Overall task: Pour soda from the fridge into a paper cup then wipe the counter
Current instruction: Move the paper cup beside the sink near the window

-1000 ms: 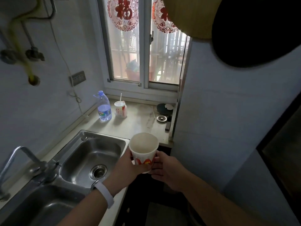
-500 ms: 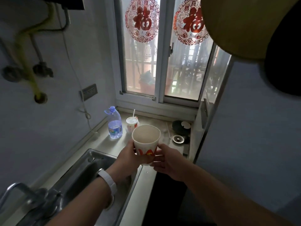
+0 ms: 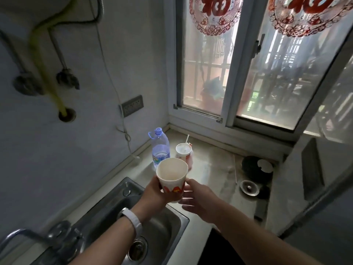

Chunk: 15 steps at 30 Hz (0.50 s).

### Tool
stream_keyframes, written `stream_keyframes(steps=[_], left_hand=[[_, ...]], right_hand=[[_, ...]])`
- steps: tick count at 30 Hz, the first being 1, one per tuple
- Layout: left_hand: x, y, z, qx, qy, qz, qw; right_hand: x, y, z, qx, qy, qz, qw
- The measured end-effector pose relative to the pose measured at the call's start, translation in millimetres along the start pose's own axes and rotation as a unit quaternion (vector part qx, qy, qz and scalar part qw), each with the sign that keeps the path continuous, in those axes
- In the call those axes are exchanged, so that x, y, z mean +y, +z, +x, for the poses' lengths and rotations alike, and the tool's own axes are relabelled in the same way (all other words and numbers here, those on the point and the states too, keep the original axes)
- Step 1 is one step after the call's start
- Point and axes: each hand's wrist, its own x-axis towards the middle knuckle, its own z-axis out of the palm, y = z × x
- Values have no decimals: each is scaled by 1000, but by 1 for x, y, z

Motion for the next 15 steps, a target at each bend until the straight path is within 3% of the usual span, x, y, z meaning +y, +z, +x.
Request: stream_keyframes(steps=[15], left_hand=[[-64,13,114,97,-65,12,993]], right_hand=[[-39,-16,143,-48,54,-42,997]])
